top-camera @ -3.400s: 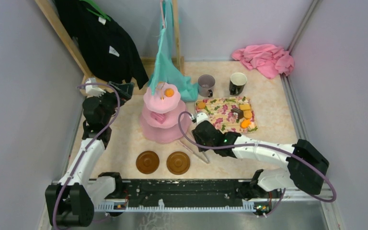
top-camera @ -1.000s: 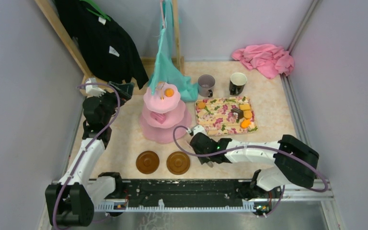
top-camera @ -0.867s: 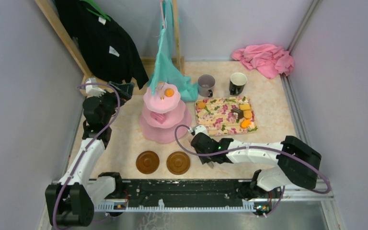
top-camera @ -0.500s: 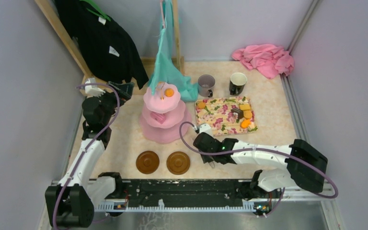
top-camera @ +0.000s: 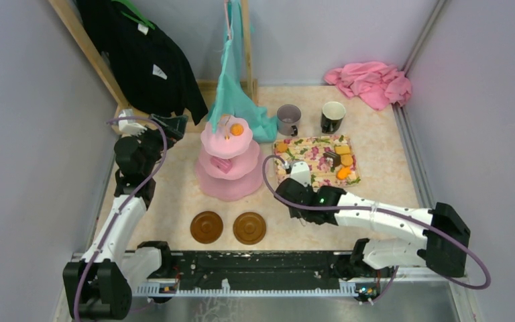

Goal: Serve the afternoon tea
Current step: Pick up the desert from the tray.

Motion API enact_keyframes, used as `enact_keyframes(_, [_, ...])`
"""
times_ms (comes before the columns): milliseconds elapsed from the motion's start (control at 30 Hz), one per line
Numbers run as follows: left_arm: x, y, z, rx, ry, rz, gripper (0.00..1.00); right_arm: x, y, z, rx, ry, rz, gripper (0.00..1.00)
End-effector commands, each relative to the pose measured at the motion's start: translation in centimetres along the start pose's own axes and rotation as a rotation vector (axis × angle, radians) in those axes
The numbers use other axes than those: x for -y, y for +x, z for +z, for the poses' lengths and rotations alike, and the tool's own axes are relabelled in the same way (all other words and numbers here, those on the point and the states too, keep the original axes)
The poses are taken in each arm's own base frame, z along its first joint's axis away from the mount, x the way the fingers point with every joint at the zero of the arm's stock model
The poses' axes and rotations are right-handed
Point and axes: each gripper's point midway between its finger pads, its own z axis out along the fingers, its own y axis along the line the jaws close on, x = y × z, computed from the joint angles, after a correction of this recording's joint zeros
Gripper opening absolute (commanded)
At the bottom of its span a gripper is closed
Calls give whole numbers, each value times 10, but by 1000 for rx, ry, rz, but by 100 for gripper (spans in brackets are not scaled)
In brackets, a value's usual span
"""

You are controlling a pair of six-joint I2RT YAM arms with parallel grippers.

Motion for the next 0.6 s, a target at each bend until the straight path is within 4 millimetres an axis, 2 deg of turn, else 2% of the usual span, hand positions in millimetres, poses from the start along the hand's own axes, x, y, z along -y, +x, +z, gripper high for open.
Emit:
enact_keyframes(0, [15,-11,-4,37,59,2,99,31,-21,-11,34,106,95,32])
enact_keyframes(267, [17,-8,-4,27,78,-21,99,77,-26,-9,16,191,189,32])
enact_keyframes(567, [18,-8,-5,32,80,-24,99,107,-32,2,-30,252,256,32])
